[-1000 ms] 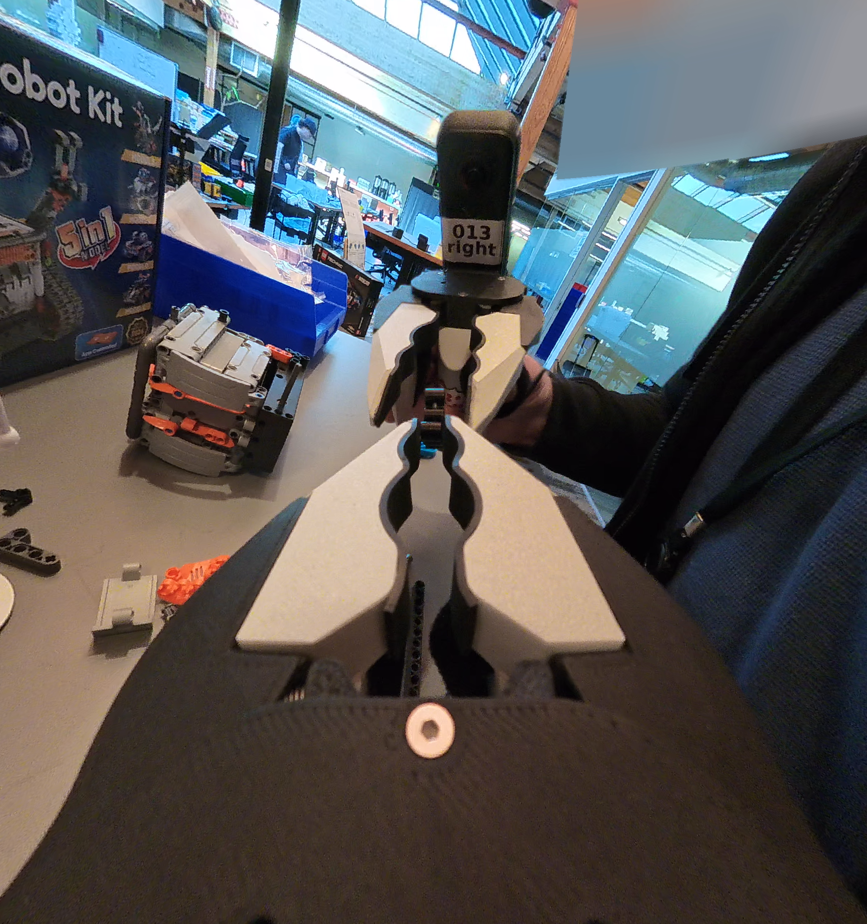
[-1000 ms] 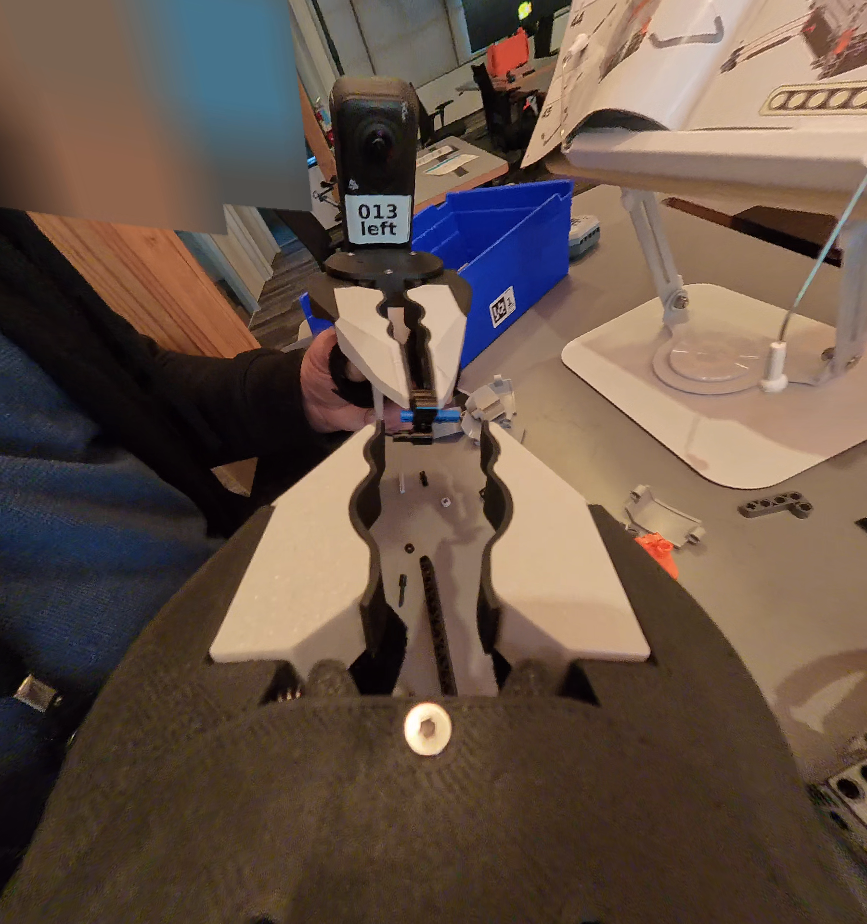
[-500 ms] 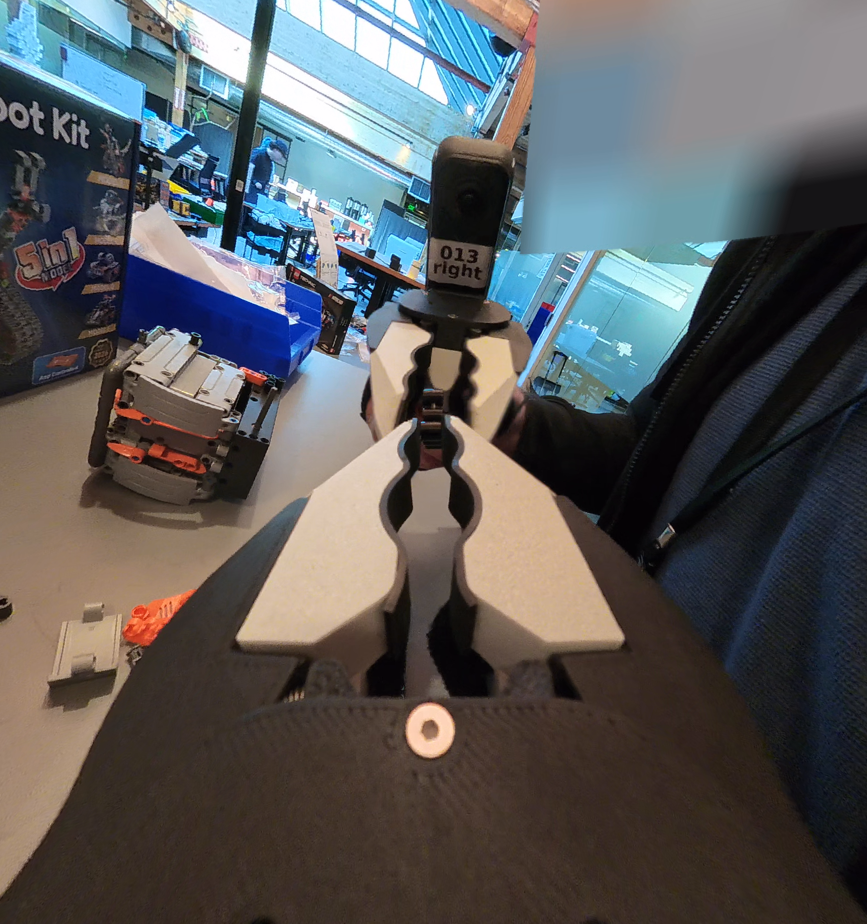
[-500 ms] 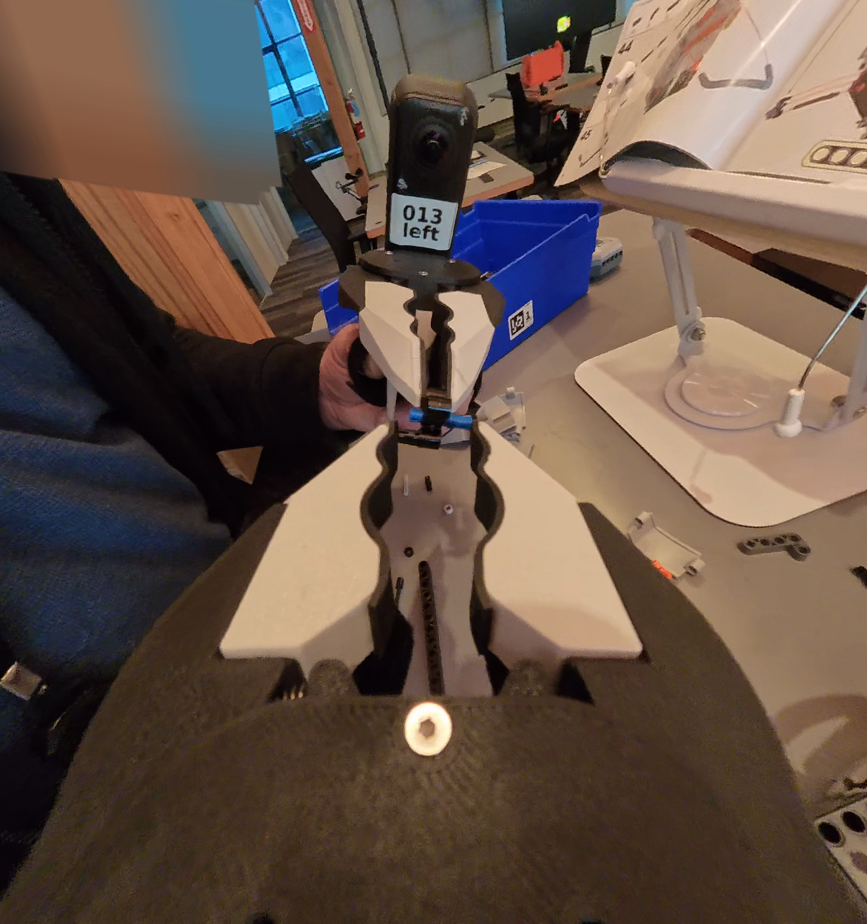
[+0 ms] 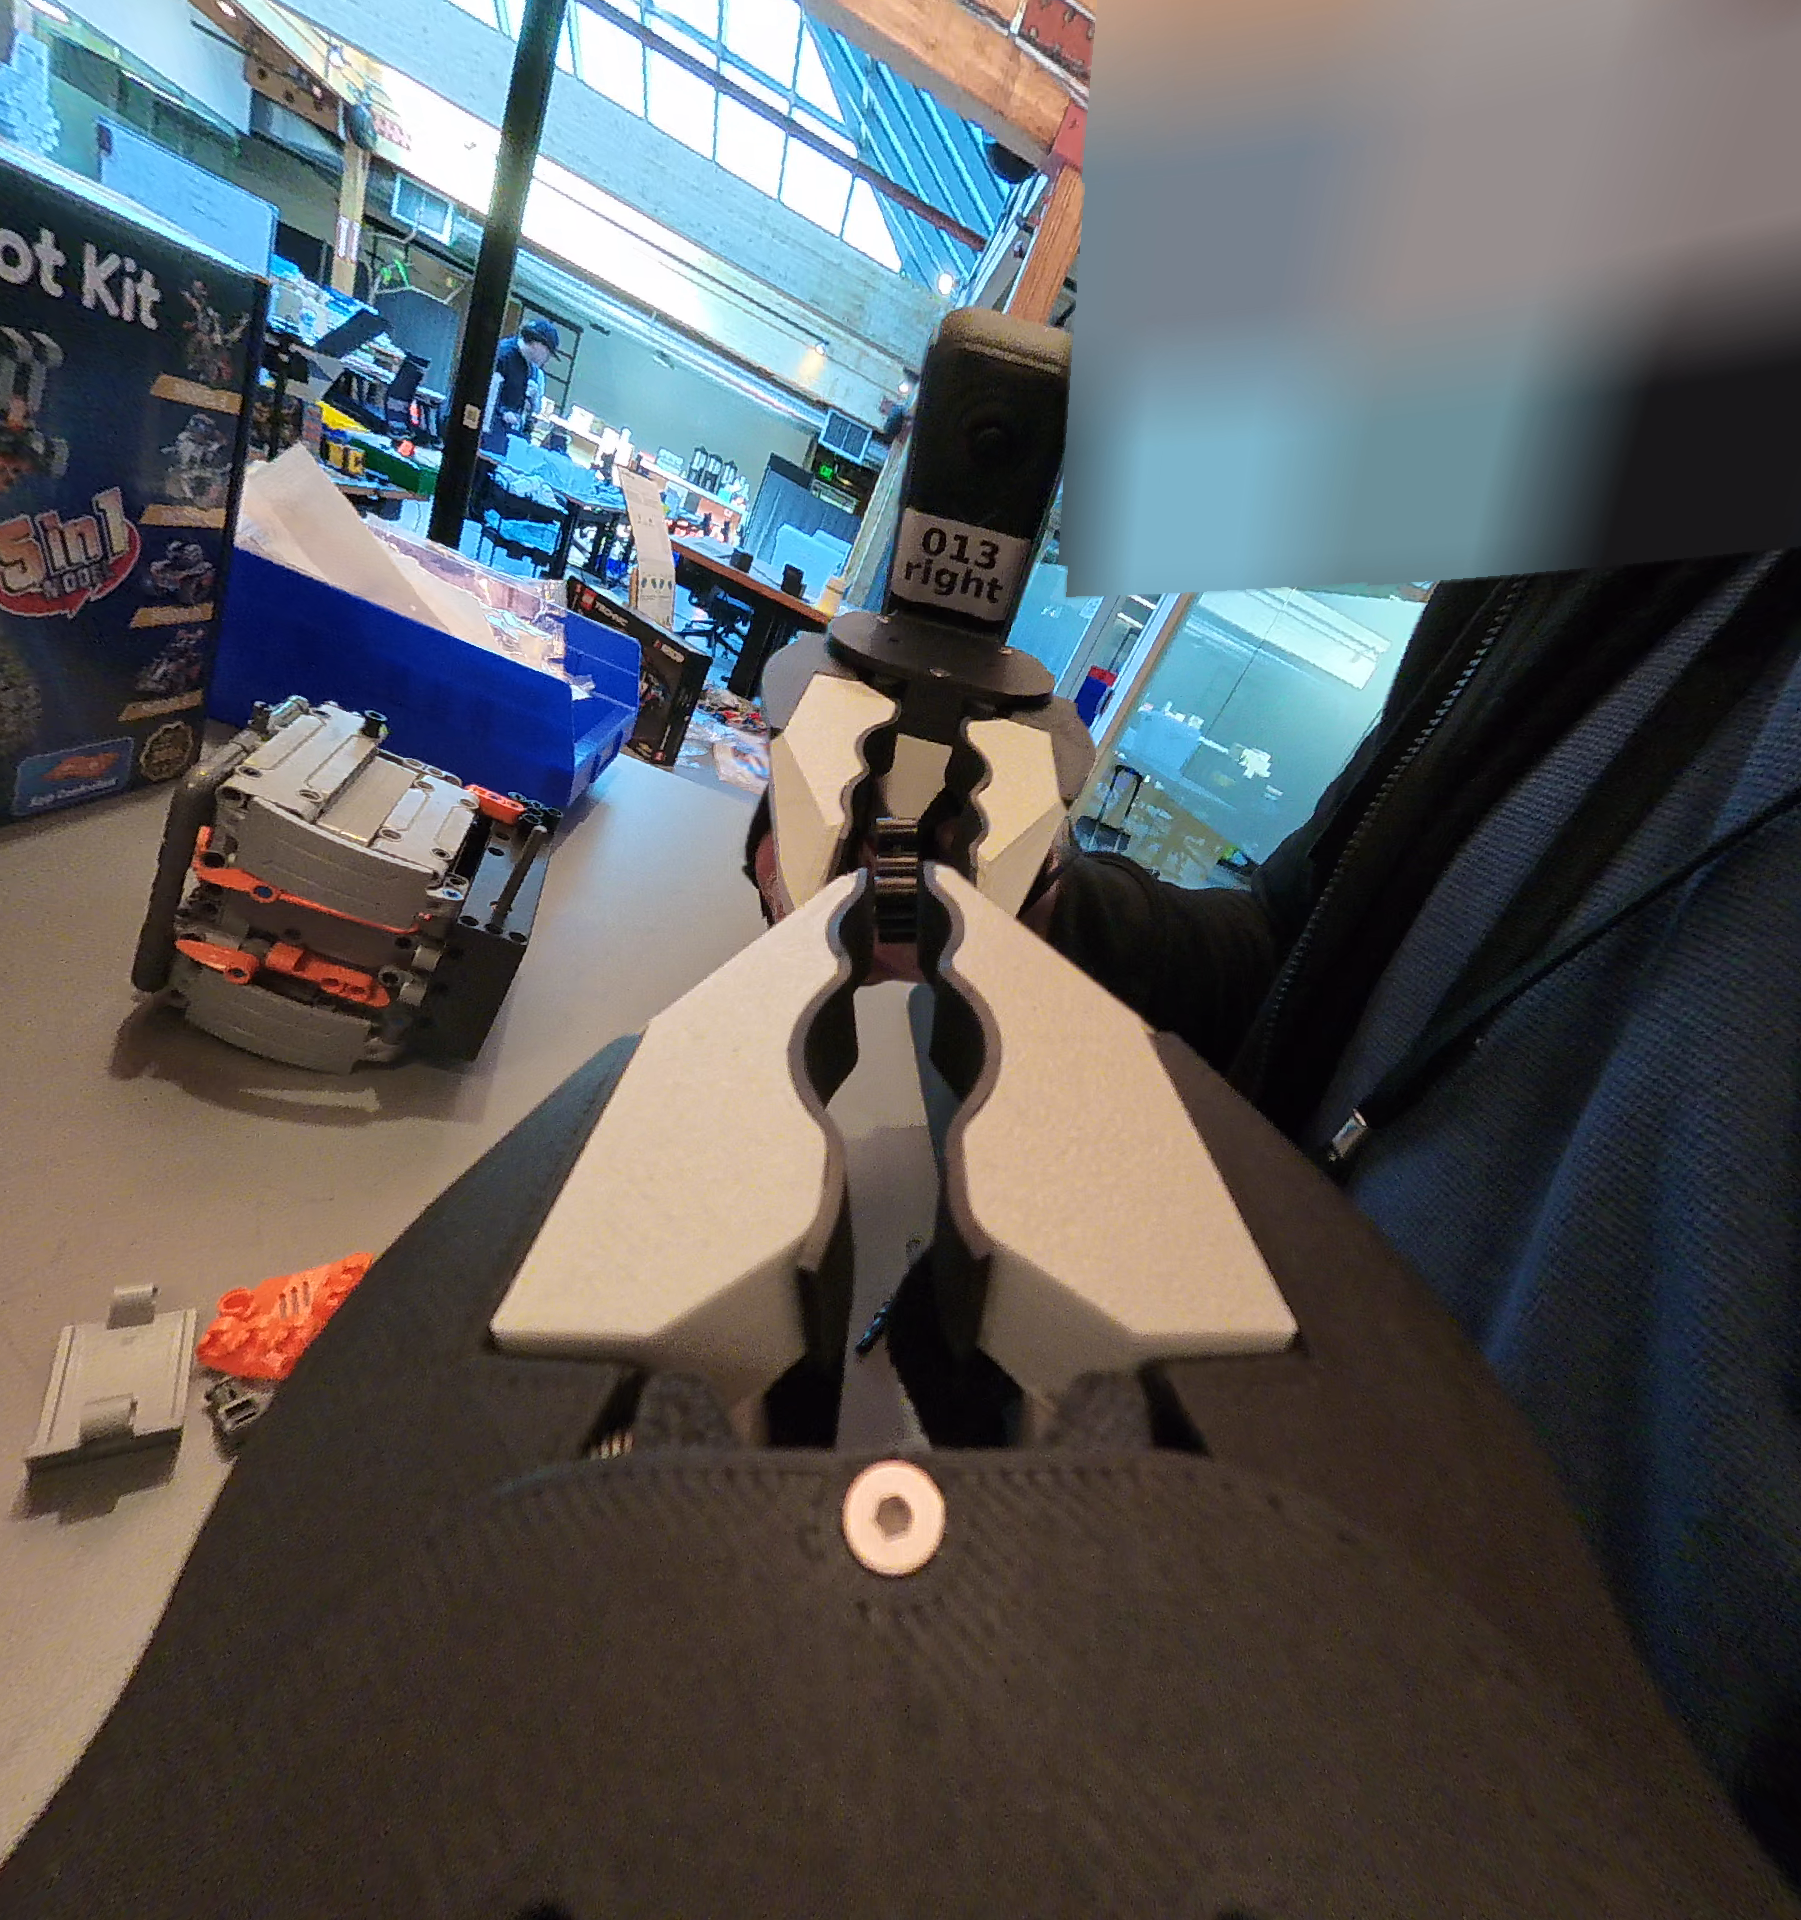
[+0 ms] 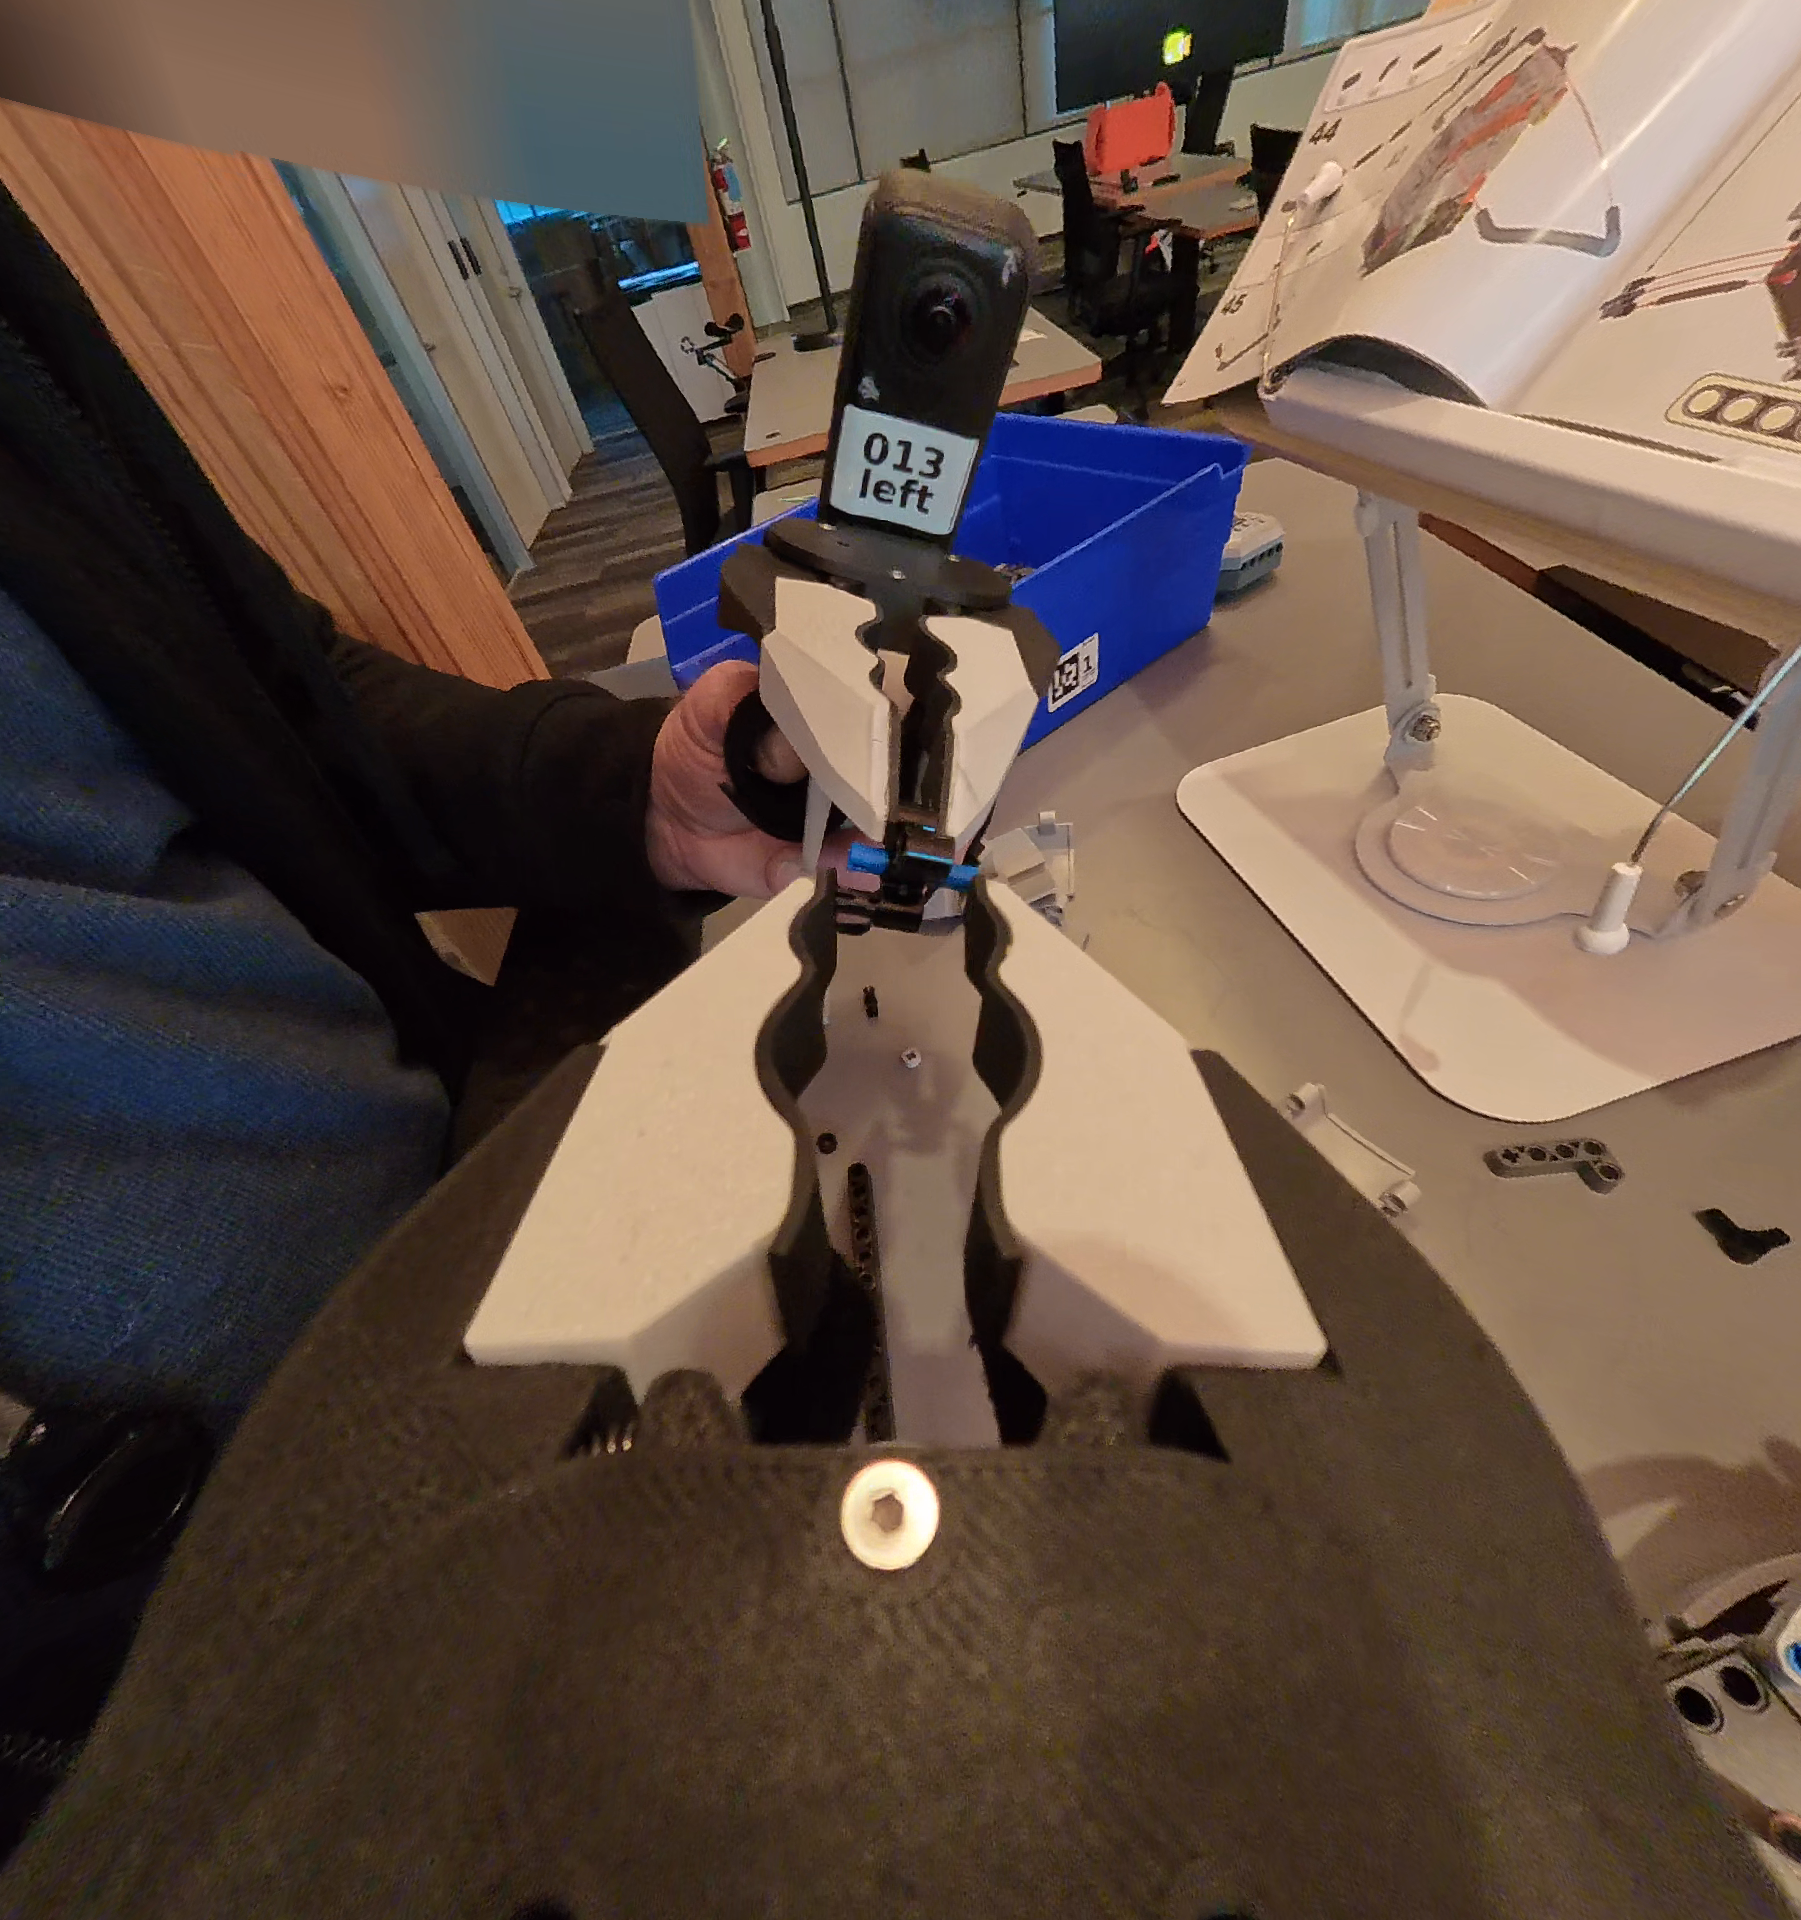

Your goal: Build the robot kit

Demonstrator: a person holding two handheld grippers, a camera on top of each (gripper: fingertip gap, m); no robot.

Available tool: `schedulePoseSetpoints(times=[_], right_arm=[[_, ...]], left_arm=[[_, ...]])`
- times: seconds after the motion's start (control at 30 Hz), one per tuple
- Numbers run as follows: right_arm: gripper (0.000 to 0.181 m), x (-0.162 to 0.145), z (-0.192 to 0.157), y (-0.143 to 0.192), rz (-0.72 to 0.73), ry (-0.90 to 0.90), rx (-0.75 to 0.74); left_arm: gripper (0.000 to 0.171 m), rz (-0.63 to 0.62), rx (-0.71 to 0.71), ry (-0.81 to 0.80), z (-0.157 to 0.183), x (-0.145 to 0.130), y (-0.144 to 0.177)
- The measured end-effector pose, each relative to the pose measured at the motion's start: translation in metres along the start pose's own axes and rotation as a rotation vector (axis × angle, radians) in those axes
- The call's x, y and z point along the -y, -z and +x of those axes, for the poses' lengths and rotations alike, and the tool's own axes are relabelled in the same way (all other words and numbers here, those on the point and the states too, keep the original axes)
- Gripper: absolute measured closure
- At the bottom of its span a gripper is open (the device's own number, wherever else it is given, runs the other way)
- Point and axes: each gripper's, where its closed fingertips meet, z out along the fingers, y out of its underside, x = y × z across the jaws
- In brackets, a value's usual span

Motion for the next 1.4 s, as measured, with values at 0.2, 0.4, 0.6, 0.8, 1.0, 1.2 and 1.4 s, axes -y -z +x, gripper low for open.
schedulePoseSetpoints(times=[0.2,0.4,0.6,0.8,1.0,1.2,1.4], right_arm=[[0.159,0.001,0.002,0.000,-0.006,0.008,-0.016],[0.152,-0.012,0.018,0.007,-0.030,-0.072,-0.066],[0.165,-0.010,0.012,0.021,-0.001,-0.083,-0.050],[0.175,-0.019,0.008,0.020,-0.068,-0.052,-0.053],[0.176,-0.027,0.006,0.021,-0.097,-0.065,-0.056],[0.176,-0.051,0.017,0.031,-0.181,-0.069,-0.135],[0.176,-0.092,0.029,0.031,-0.348,-0.047,-0.205]], left_arm=[[0.167,0.013,0.012,0.009,-0.002,0.001,0.000],[0.166,-0.119,0.111,-0.068,-0.016,-0.012,0.000],[0.166,-0.193,0.097,-0.075,-0.015,-0.022,-0.006],[0.166,-0.227,0.087,-0.082,-0.012,-0.031,-0.015],[0.165,-0.230,0.081,-0.041,-0.012,-0.039,-0.016],[0.156,-0.301,0.184,-0.014,-0.024,-0.048,0.002],[0.158,-0.397,0.285,-0.058,-0.030,-0.057,0.023]])
